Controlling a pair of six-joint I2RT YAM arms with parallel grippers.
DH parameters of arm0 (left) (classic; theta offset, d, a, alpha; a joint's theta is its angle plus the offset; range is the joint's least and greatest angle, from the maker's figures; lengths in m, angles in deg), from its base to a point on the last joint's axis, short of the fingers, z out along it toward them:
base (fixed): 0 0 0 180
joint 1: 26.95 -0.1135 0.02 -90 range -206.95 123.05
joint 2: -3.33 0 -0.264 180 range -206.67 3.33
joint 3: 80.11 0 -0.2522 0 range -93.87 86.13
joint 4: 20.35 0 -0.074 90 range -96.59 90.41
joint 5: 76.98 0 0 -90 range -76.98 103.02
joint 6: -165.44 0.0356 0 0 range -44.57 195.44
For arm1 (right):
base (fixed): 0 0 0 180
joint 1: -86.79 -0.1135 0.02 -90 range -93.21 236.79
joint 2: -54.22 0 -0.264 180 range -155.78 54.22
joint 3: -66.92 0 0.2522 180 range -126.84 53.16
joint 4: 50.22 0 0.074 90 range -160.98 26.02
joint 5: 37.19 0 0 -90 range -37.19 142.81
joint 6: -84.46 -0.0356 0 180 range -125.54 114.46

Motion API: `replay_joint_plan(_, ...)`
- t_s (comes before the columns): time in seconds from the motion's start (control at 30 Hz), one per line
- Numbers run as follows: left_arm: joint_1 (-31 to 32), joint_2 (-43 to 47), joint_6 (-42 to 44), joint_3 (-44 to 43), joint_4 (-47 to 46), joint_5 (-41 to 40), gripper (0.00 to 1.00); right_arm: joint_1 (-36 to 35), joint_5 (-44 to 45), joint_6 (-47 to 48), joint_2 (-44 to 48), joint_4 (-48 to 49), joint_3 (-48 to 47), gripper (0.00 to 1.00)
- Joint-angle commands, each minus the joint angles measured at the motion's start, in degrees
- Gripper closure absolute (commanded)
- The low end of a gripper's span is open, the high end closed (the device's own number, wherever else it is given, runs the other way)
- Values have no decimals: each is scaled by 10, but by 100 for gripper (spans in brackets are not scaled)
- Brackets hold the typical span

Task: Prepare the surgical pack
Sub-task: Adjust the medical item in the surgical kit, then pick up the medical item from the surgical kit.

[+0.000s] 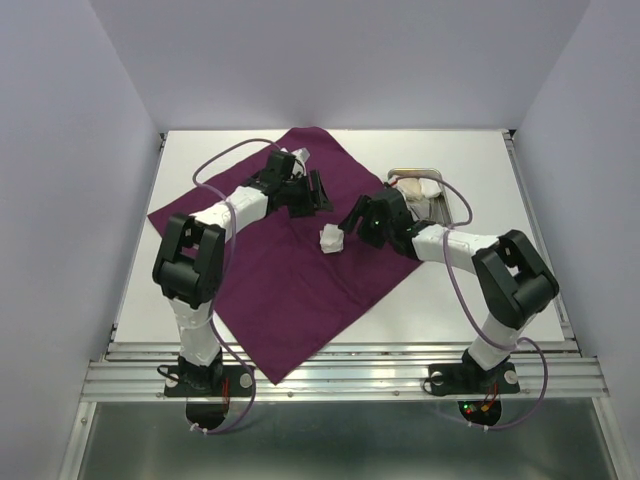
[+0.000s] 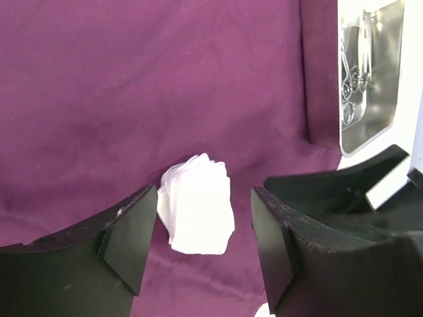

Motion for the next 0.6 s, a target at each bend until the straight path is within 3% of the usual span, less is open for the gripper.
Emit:
replay_joint_plan(0.0,3,64,16,-25,14,-32,30,0,-89,-5,-30,69,-4,24)
replay_joint_plan(0.27,2,124,21,-11,30,-68,31,0,-116,-15,-69,99,-14,23)
replay_joint_plan(0.57,1,134,22,-8,38,-71,31,5,-131,-45,-105,110,-16,23)
